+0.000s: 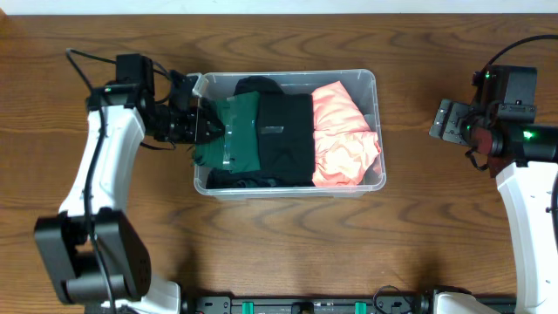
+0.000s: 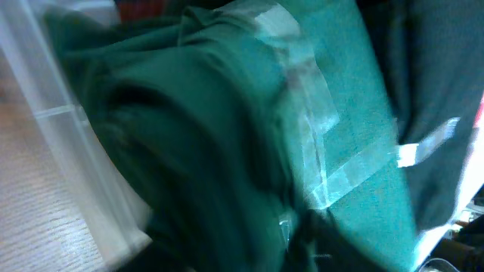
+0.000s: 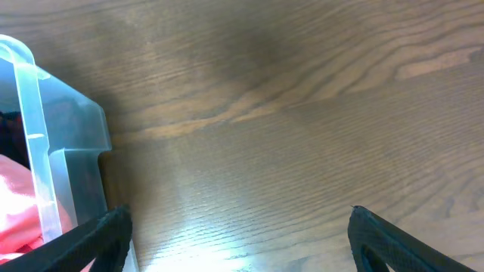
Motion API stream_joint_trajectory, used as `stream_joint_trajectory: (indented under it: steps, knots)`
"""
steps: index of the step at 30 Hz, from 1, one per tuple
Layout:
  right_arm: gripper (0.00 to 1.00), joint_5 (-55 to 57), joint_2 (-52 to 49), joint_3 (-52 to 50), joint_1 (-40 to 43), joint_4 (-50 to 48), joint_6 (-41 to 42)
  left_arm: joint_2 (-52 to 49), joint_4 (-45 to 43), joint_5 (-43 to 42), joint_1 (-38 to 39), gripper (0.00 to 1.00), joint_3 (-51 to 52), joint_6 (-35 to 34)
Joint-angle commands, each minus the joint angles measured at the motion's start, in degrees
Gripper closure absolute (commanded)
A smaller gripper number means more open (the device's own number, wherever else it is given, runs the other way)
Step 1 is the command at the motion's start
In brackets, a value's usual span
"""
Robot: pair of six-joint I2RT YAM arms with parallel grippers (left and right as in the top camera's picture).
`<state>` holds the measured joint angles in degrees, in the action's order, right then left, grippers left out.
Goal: Pack container
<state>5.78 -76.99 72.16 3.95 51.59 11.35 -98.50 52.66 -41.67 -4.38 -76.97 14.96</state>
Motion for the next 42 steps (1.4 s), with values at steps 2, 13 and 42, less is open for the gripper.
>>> stream_joint_trajectory:
  steps: [2,13,42]
  knots:
    - [0.23,-7.34,-0.26,-0.28,-0.76,-1.29,-5.55,1.2,0.5,4.87,0.24,0.02,-2.03,-3.74]
    - [0.94,-16.33,-0.26,-0.28,-17.55,-14.45,-20.33,19.47,0.04,10.88,0.26,0.02,-4.28,-4.81]
    - [0.99,-10.08,-29.59,-0.28,-27.91,-20.85,-18.23,-3.8,3.23,12.55,9.03,0.02,0.04,-4.76]
